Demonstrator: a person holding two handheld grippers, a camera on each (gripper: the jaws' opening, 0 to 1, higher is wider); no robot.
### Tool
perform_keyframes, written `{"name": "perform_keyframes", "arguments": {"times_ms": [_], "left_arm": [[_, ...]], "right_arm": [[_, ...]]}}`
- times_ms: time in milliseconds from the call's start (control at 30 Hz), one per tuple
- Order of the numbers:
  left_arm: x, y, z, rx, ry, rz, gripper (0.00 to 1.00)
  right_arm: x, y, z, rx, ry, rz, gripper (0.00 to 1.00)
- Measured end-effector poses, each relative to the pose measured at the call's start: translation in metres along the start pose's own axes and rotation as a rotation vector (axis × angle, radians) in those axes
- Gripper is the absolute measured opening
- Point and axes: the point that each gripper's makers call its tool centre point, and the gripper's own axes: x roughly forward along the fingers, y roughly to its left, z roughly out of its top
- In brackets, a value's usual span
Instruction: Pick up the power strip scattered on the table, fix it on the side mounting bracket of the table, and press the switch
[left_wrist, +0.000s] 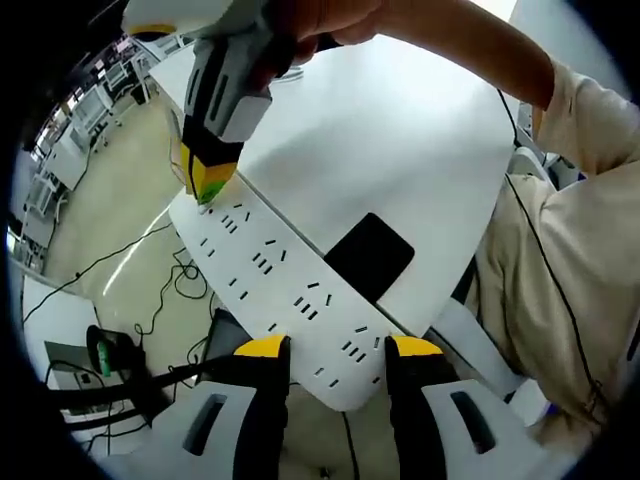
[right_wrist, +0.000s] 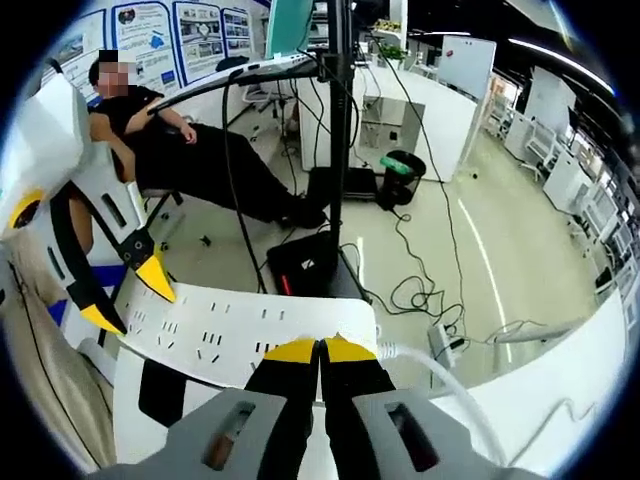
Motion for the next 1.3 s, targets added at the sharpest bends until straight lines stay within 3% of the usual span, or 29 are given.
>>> {"name": "perform_keyframes", "arguments": {"times_ms": [300,933,1133,1300], "left_arm": [[0.001,0.0,0.0,0.001,0.031,-0.002,0.43],[0.0,0.001,0.001,0.007,0.018,-0.007,0.42],[0.0,0.001,0.0,0.01,0.018,-0.008,0.42],[0.0,0.001,0.0,0.005,0.014,-0.009,0.42]], "right_arm": [[0.002,0.004,-0.002,-0.044,0.044,-0.024,0.0],[0.005,0.003,-0.003,-0.112,0.131,-0.037,0.0],[0.012,0.003,0.003,-0.106,0.115,-0.033,0.0],[0.011,0.002,0.003,-0.136,0.141,-0.032,0.0]]}}
